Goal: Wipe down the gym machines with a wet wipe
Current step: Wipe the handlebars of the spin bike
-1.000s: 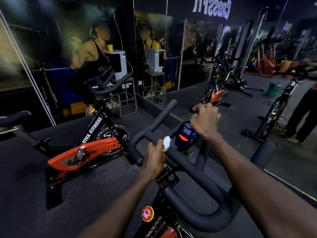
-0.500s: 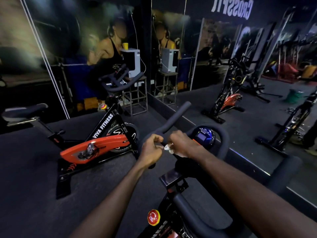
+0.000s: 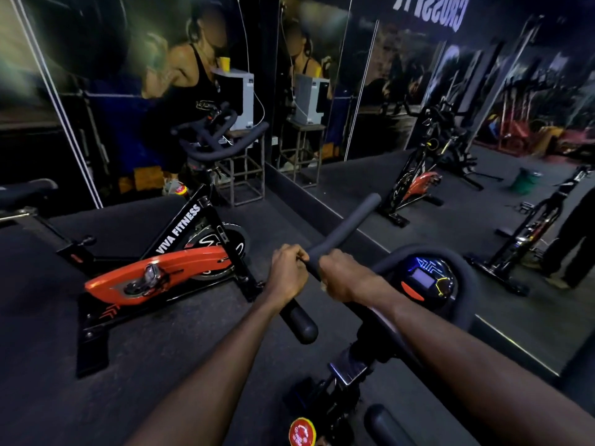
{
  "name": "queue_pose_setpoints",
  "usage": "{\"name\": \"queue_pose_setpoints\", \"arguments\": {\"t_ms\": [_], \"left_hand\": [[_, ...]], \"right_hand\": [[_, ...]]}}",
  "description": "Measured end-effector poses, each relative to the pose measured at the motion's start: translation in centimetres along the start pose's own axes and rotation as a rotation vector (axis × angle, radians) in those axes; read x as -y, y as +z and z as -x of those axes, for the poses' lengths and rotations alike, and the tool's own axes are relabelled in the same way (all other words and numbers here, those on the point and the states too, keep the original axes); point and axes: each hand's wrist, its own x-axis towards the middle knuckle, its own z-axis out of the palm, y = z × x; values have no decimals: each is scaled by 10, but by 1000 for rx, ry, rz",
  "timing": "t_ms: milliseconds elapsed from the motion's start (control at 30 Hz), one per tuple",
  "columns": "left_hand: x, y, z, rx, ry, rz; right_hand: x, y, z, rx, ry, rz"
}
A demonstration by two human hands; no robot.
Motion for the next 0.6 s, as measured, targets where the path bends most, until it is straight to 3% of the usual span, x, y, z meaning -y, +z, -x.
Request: {"name": "queue_pose_setpoints", "arguments": {"t_ms": [167,367,533,600], "left_hand": [[0,9,-23,4,-94,-4],[0,14,-26,25,-135,8],[2,14,-24,34,-65,-82],[3,17,-24,45,-43,-119]], "right_hand": [[9,-3,-27,-123,-21,-136],[-5,-6,-31,46,53,-175],[3,3,-44,-181,49,-263],[-2,8,-40,-187,7,-248]]}}
